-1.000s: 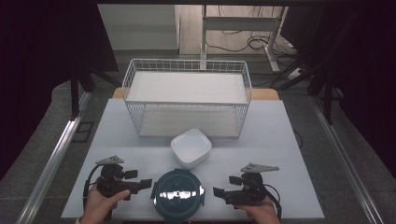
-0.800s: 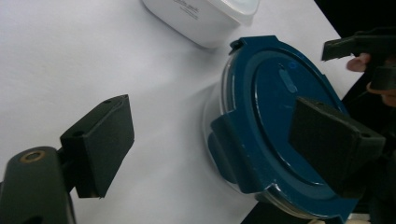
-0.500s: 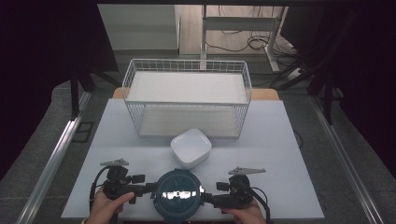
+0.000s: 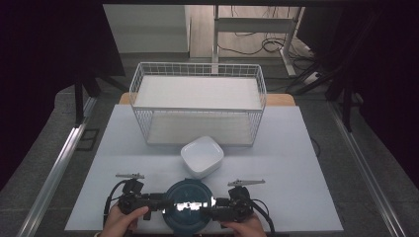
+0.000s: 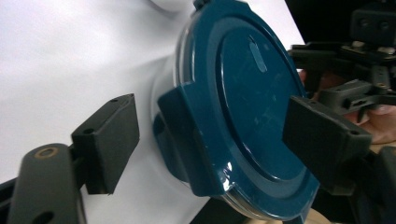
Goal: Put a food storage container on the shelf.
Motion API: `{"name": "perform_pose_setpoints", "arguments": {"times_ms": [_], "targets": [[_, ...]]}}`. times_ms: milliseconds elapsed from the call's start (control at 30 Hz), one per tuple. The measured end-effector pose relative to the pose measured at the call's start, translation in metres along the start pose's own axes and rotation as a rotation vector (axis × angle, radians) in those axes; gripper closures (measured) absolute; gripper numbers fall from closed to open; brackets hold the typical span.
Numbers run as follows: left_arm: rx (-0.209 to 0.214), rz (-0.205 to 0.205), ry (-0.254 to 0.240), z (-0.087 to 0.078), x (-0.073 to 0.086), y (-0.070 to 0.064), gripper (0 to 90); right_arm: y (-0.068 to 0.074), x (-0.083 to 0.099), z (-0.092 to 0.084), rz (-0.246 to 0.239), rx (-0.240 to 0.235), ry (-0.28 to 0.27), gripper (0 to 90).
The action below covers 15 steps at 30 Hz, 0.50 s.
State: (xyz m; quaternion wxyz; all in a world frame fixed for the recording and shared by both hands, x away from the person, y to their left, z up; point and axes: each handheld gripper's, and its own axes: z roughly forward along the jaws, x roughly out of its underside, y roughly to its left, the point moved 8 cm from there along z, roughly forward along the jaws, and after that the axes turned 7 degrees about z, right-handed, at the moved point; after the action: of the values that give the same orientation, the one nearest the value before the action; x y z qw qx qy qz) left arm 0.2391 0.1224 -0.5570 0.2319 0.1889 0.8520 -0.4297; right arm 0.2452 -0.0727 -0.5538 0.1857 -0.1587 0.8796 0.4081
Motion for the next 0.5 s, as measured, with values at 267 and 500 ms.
{"name": "perform_pose_setpoints", "arguments": {"times_ms": [267, 500], "targets": [[0.051, -0.050, 0.009, 0.005, 0.006, 0.000, 24.1, 0.001, 0.007, 0.010, 0.111, -0.039, 0.018, 14.4], [0.046, -0.085, 0.002, 0.006, 0.007, 0.002, 32.6, 0.003, 0.008, 0.008, 0.144, -0.014, -0.005, 23.4]]}}
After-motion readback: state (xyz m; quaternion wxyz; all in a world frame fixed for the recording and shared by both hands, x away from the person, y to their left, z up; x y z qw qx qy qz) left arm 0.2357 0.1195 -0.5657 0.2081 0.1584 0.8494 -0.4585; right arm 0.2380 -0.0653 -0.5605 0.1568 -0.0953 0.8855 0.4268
